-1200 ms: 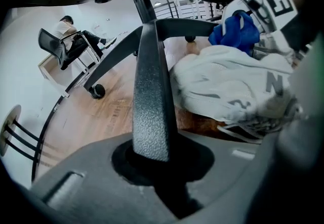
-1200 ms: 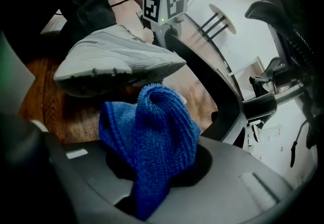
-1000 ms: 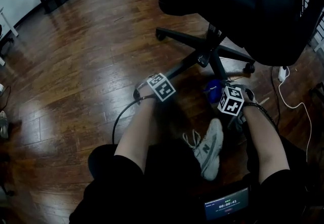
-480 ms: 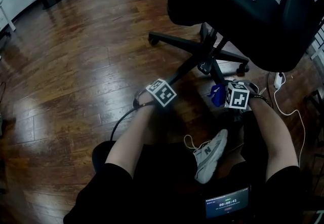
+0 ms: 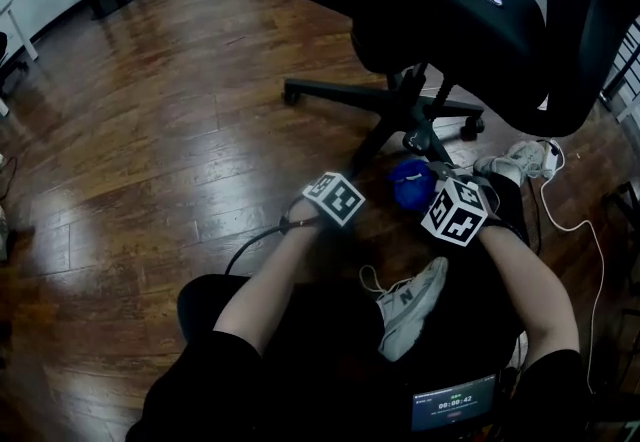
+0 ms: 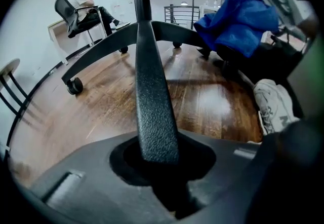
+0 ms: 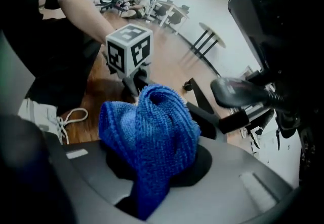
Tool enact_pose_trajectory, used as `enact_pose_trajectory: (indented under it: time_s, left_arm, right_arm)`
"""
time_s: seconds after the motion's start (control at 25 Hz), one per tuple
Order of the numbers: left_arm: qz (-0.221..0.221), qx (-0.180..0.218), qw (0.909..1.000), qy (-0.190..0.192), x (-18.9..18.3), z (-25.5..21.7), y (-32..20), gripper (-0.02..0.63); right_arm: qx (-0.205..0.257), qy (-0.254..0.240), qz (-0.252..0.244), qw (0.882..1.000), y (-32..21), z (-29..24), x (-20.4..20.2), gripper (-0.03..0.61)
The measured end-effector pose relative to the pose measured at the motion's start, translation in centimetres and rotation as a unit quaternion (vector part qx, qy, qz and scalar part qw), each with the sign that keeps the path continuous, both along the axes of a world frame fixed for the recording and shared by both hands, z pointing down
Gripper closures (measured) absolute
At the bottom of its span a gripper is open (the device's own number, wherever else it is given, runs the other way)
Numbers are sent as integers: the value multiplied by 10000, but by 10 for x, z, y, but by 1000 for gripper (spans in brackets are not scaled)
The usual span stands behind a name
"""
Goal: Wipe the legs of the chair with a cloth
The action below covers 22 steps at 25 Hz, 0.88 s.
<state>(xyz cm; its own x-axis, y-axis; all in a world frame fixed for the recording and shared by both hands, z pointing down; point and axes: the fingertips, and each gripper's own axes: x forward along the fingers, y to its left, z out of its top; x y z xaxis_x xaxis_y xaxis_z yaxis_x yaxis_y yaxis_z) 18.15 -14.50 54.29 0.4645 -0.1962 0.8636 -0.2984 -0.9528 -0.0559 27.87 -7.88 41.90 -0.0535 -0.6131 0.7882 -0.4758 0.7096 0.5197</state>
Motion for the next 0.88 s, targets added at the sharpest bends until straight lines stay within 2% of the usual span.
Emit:
enact_pose_trajectory:
  time_s: [0.12,0.24,0.32,0.48,0.64,0.8,0.88]
  left_arm:
    - [-209,-283,9993,144,10,-4,18,528]
    - [-335,-731,9965,228,12,-6,44,518]
    - [-282,-1054,9936,278,14,-7,66,497]
    - [29,-1505,9867,615,21,-12,94,445]
    - [111,-1541,9852,742,25,-16,98,428]
    - [412,-1767,9804,764,27,-16,103,420]
    - [549,-1694,9804,843,28,-17,102,411]
  right_arm:
    - [273,-365,-101,9989,2,1,-35,489]
    - [470,-834,21,9954,5,7,-58,489]
    - [550,-1029,63,9931,7,12,-66,489]
    - [614,-1351,117,9889,5,17,-82,489]
    - [760,-1565,163,9846,3,11,-92,489]
    - [787,-1808,389,9796,2,17,-87,489]
    - [802,-1824,477,9788,4,19,-81,489]
